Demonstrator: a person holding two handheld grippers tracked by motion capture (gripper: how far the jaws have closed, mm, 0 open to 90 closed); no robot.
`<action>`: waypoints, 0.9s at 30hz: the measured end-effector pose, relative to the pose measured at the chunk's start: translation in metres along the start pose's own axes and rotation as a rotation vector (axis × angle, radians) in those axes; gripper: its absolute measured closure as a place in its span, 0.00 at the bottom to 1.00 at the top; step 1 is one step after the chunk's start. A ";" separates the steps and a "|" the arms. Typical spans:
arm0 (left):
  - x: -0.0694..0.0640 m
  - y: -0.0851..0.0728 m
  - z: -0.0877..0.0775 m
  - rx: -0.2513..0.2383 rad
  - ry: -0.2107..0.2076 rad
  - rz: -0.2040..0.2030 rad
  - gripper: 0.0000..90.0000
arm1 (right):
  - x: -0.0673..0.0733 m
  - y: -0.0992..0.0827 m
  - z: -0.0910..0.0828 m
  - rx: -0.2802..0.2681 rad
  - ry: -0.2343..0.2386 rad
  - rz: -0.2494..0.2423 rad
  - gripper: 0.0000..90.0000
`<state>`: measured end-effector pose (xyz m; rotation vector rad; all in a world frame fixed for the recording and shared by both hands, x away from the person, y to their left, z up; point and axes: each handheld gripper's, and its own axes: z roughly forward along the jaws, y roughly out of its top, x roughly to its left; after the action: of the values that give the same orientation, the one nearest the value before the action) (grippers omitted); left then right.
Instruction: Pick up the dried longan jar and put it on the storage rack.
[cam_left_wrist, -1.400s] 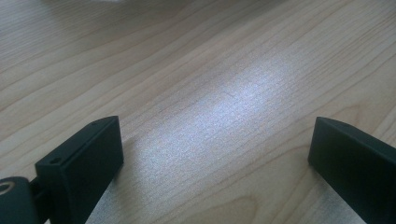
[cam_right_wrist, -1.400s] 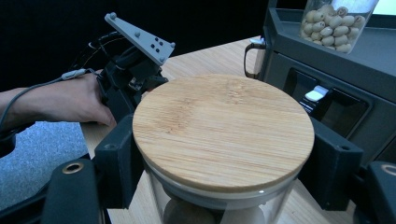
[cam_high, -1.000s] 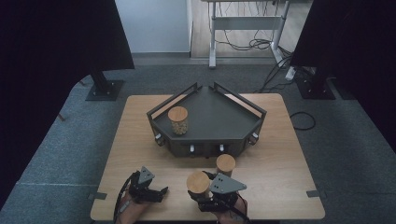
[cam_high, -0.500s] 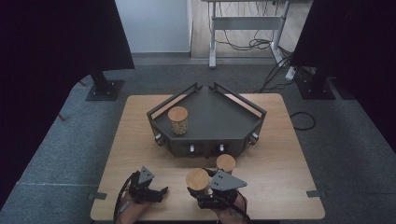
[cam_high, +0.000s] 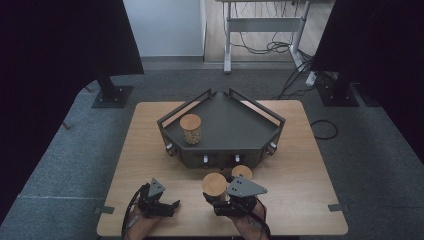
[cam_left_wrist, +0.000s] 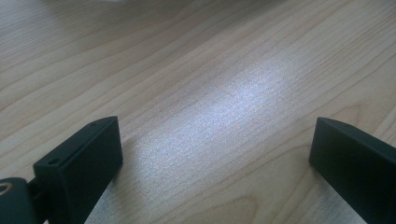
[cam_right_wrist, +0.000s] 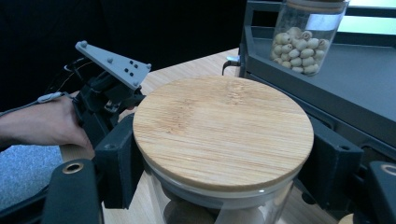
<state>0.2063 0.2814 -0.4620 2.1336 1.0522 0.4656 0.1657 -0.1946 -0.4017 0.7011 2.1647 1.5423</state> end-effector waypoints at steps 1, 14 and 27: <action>0.000 0.000 0.000 0.000 0.000 -0.001 0.03 | -0.001 0.000 0.000 -0.002 -0.001 0.004 0.28; 0.000 0.000 0.000 0.000 0.000 0.000 0.03 | -0.005 0.004 0.003 -0.009 -0.014 0.009 0.28; 0.000 0.000 0.000 0.000 -0.001 0.000 0.03 | -0.007 0.013 0.005 -0.019 -0.022 -0.002 0.28</action>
<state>0.2064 0.2814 -0.4621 2.1331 1.0521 0.4647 0.1767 -0.1914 -0.3913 0.7062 2.1318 1.5453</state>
